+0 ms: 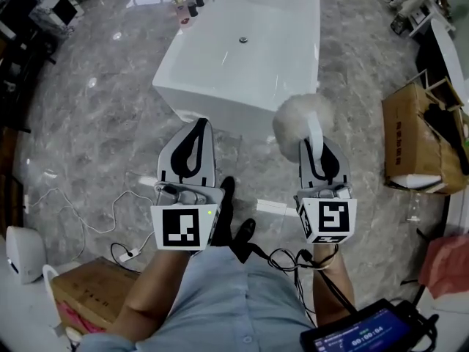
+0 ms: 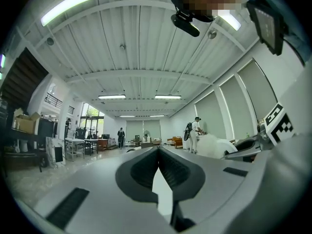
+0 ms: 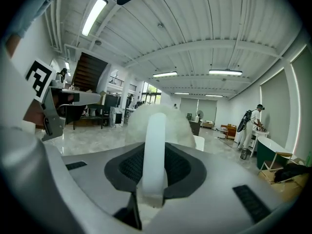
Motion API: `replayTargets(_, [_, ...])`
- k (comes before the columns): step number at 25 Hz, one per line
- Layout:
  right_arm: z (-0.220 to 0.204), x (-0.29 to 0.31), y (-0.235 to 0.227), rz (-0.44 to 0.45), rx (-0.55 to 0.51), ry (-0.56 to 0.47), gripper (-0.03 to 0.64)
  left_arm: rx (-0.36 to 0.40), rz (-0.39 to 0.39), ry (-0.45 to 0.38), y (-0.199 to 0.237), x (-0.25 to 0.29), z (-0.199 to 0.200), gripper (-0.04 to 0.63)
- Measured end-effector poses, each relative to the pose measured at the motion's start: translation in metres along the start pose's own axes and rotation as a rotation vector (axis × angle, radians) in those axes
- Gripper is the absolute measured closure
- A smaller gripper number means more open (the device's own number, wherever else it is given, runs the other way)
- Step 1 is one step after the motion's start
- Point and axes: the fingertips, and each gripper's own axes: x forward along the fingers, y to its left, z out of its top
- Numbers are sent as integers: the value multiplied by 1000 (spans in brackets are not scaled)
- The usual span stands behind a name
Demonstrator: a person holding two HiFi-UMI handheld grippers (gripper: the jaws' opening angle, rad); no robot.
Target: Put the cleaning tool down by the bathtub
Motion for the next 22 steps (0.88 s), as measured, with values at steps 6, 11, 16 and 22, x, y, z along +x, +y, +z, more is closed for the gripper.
replayTargets(6, [-23,45,17,55,-25,70,518,7,-14,37,29,27,-35,581])
replayTargets(11, [-59,77,26,85,-20,120,518,-36,-20,102,38,45,-78,581])
replayTargets(16, [-91,106,28,107,-11,165,518,-40,-26,147,49,66,-117,581])
replayTargets(22, [-134,127,39,169,-24,211,518,-50,-37,184,56,81,-161,581])
